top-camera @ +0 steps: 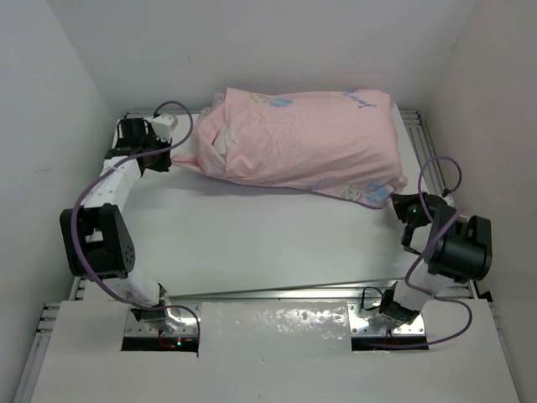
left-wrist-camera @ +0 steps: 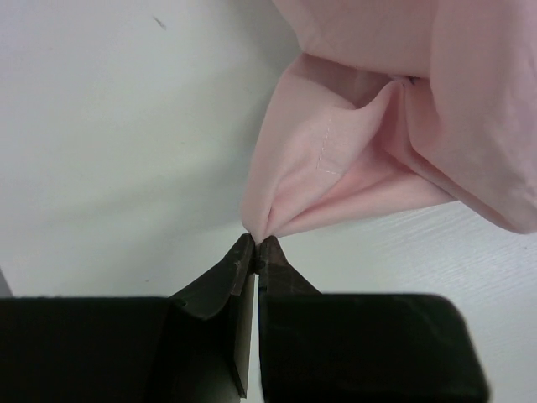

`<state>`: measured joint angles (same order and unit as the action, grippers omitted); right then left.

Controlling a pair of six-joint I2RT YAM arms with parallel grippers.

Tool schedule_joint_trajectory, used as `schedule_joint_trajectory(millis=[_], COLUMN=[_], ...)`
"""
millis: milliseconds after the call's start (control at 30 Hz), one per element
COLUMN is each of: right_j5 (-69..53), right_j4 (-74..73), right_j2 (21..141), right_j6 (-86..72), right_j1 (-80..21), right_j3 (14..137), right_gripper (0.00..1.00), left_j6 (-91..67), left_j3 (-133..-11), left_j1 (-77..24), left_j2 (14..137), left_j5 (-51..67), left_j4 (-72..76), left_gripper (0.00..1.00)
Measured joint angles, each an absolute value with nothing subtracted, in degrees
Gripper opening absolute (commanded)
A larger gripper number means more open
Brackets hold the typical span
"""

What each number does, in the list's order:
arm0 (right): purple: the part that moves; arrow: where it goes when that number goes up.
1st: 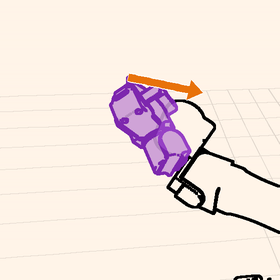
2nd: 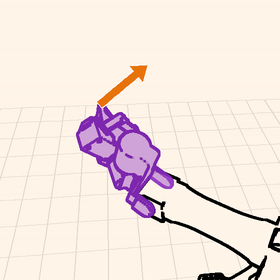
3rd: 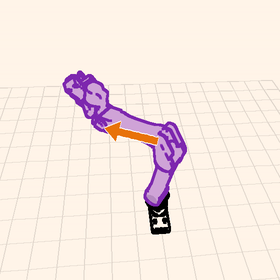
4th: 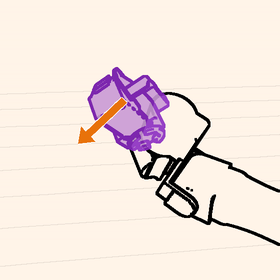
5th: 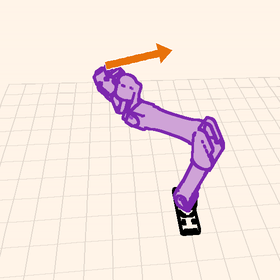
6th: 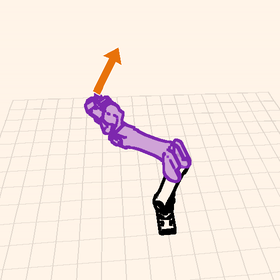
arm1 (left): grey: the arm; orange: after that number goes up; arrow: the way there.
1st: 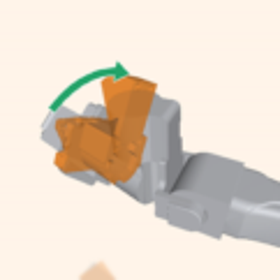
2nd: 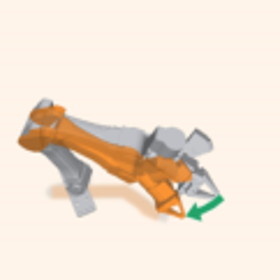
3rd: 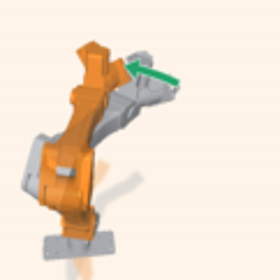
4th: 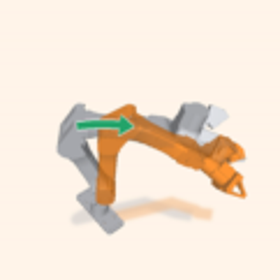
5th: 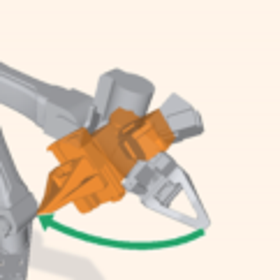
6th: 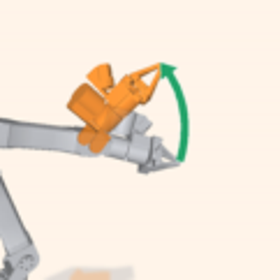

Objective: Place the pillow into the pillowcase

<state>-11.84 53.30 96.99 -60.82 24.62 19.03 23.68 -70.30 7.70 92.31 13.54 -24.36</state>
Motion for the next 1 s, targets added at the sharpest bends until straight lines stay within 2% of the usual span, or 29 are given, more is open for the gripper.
schedule_joint_trajectory(millis=[133,167,200,233,267,367,467,633,767,1000], right_j5=[-11.57,-11.33,-10.87,-10.44,-9.54,-6.5,-5.72,-11.49,-12.51,-14.22], right_j4=[51.46,48.95,46.0,42.57,37.87,27.9,21.5,12.14,6.31,-0.56], right_j2=[86.19,84.03,82.15,80.93,80.09,80.23,83.35,91.66,92.38,92.25], right_j6=[-56.69,-54.76,-52.97,-50.61,-46.96,-37.04,-30.0,-20.03,-12.95,3.33], right_j1=[24.62,24.6,24.6,24.51,24.21,22.72,21.58,20.23,16.16,6.31], right_j3=[16.91,17.37,18.2,19.4,21.32,26.09,29.98,37.21,39.75,41.19], right_gripper=[0.01,0.32,0.47,0.56,0.7,0.8,0.8,0.8,0.83,0.82], left_j6=[23.7,23.75,23.77,23.81,23.79,23.68,23.07,22.68,23.46,25.41], left_j3=[-71.11,-71.11,-71.11,-71.11,-71.13,-71.2,-71.61,-74.94,-74.91,-73.91], left_j1=[8.95,9.17,9.39,9.47,9.5,9.87,12.47,16.82,17.37,17.37], left_j2=[89.73,89.1,88.55,88.01,87.68,87.46,87.66,90.32,90.35,89.65], left_j5=[14.44,14.59,14.68,14.7,14.55,13.82,14.0,12.05,10.66,11.35], left_j4=[-25.65,-26.0,-26.37,-26.65,-26.81,-26.79,-26.89,-26.46,-26.55,-26.83], left_gripper=[0.0,0.0,0.0,0.0,0.0,0.0,0.0,0.0,0.0,0.0])
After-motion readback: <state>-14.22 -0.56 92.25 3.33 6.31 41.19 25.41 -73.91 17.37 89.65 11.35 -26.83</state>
